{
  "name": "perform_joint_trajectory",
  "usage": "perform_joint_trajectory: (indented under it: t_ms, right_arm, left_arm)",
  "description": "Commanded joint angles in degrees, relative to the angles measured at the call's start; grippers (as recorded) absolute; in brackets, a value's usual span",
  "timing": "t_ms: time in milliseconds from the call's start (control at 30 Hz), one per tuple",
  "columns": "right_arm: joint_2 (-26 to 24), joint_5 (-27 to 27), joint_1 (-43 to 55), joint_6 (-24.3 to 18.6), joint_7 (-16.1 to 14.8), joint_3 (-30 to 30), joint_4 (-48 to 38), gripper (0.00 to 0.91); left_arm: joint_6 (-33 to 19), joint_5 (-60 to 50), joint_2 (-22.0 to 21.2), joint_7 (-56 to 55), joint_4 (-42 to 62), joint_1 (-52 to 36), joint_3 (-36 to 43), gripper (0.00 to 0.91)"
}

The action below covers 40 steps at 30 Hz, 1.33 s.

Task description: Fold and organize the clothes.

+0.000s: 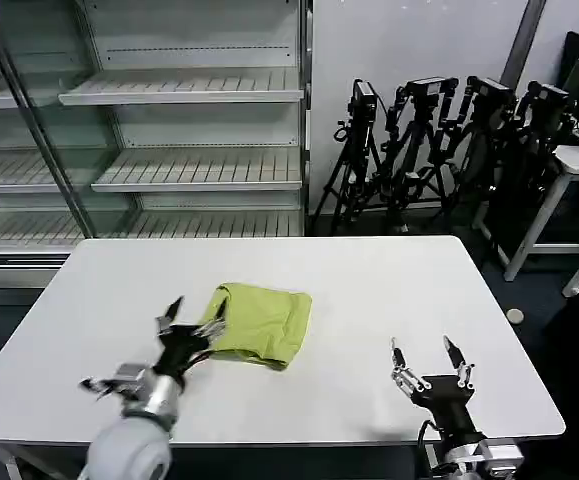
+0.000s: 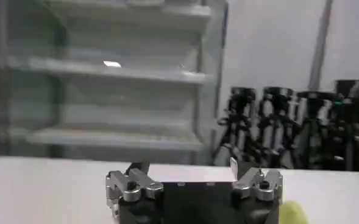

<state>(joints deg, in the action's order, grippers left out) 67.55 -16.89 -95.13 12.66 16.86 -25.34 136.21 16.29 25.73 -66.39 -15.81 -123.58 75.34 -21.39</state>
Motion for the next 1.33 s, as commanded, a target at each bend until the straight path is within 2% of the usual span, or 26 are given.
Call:
perform_joint_trajectory:
  t_ms: [33,367,1167,1267,1333]
  right_arm:
    - [0.1,6.1,2.3,-2.0,-0.6,3.8,-1.8,0.907]
    - [0.7,6.6,2.4,-2.5,-0.6,4.9,-1.8,0.907]
    - [-1.1,6.9,-0.9,-0.3,-0.8,0.2,2.3,0.907]
    - [-1.0,2.7,-0.4,0.3,-3.1,-0.1,2.8,0.907]
    - [-1.0,2.3,0.1,1.0,-4.1,0.2,2.8,0.907]
  left_arm:
    - [-2.4,-11.4,0.1,5.5,-11.6,20.1,-17.9,0.907]
    - [-0.2,-9.0,-2.1,9.8,-14.8,22.2,-18.1,0.907]
    - [2.5,-3.4,-2.4,10.1,-19.1,23.3,-18.9,0.907]
    - [2.6,-3.2,-2.7,10.1,-18.9,22.6,-18.6,0.907]
    - [2.8,-2.8,-2.5,10.3,-18.5,22.3,-18.6,0.907]
